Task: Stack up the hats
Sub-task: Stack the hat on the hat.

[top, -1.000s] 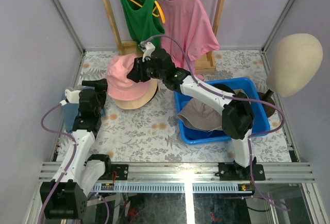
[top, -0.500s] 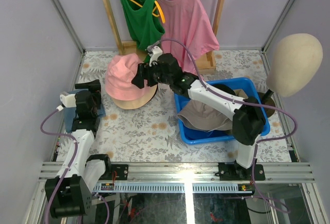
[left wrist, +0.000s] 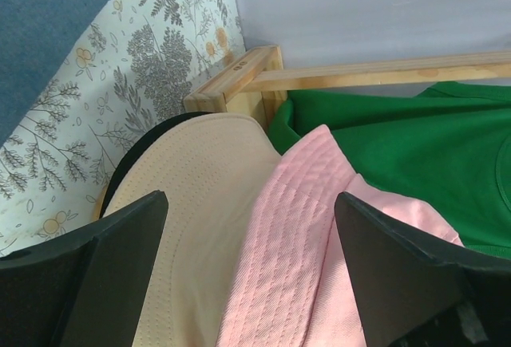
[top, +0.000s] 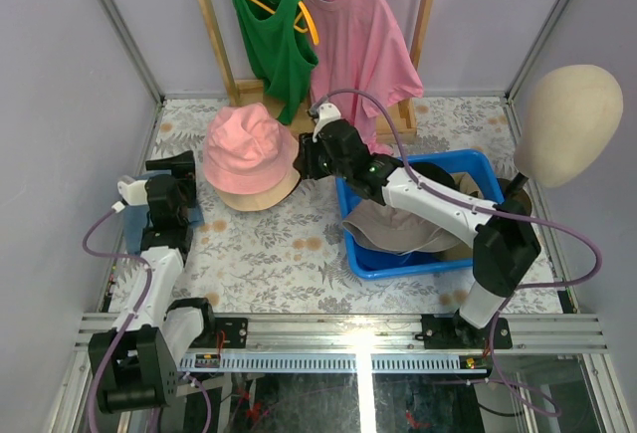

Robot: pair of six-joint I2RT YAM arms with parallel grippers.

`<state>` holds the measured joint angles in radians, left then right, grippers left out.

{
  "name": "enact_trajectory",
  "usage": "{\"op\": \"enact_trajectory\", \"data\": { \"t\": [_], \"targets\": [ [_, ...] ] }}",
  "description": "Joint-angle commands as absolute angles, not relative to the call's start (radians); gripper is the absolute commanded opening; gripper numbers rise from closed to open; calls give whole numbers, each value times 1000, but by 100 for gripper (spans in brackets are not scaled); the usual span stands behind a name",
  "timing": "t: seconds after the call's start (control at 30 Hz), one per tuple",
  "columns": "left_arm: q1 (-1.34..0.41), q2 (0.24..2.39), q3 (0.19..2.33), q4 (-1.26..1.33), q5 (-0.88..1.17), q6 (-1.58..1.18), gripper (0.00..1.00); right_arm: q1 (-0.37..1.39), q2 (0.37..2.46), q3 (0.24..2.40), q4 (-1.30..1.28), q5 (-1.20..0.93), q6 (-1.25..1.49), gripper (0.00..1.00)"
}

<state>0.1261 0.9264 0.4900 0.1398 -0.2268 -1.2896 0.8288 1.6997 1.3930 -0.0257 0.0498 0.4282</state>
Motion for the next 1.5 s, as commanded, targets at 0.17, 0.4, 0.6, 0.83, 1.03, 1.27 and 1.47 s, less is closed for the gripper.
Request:
{"op": "enact_trajectory", "data": {
  "t": [0.17, 0.4, 0.6, 0.83, 1.03, 1.27, 1.47],
  "targets": [
    [139, 992, 467, 333, -163, -1307, 85, 744, 1746, 1325, -112, 116, 472, 12],
    [143, 1037, 447, 396, -143, -1326, 84, 678, 1772, 1292, -175, 120, 494, 0],
    [145, 1073, 449, 440, -131, -1330, 83, 626, 1750, 1257, -216, 181, 495, 0],
    [144, 1108, 451, 485, -116, -1335, 82, 561, 1738, 1235, -233, 212, 492, 0],
    [144, 1115, 453, 496, -109, -1330, 82, 540, 1733, 1239, -214, 178, 490, 0],
    [146, 1133, 438, 553, -86, -1330, 81, 541, 1721, 1290, 33, -152, 538, 42],
    [152, 1172, 424, 619, -38, -1336, 80, 540, 1804, 1357, 169, -321, 645, 59]
  ]
}}
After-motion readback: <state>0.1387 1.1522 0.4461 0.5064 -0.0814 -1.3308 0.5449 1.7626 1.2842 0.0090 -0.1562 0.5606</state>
